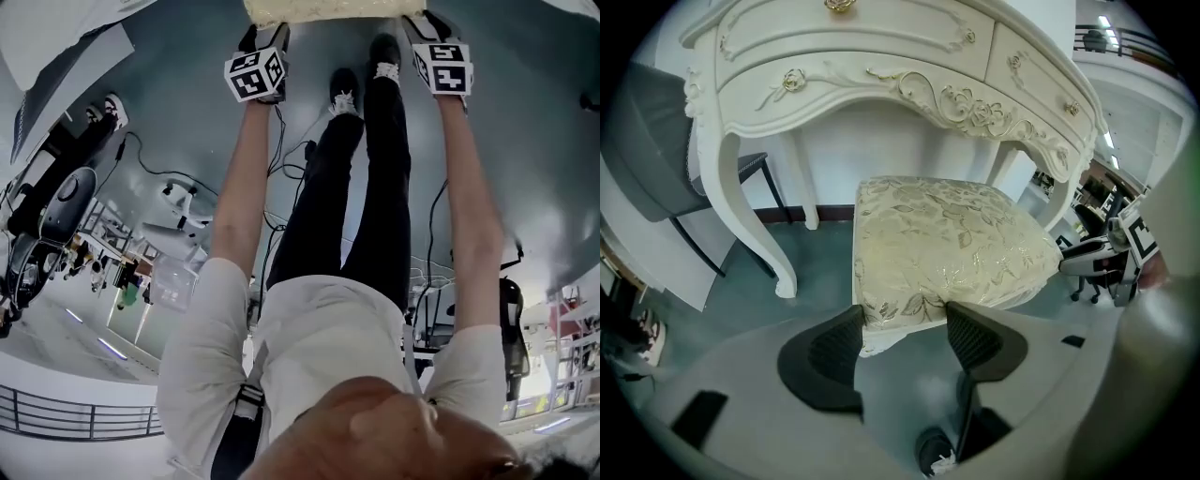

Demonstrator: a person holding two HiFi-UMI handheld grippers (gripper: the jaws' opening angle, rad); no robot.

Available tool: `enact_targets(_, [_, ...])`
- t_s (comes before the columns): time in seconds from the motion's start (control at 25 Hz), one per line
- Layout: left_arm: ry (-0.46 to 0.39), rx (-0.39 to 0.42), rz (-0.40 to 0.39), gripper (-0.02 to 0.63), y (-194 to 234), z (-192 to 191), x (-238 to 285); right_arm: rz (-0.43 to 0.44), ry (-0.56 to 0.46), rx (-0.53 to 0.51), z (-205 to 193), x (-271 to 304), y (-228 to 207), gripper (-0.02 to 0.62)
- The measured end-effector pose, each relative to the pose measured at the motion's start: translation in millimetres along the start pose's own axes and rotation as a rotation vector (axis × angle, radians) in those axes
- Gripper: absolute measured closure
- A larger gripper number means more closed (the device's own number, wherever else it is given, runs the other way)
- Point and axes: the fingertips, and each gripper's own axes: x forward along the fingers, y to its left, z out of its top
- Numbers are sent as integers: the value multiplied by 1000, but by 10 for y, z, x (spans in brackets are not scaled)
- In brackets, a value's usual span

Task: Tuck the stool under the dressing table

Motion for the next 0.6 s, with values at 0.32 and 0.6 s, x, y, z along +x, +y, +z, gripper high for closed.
enact_targets(0.32, [-53, -16, 12, 311, -46, 319, 144, -14, -86, -13, 317, 66, -232, 380])
enact_targets(0.6, [-113, -18, 26, 311, 109, 570, 323, -24, -136, -33, 569, 291, -324, 380])
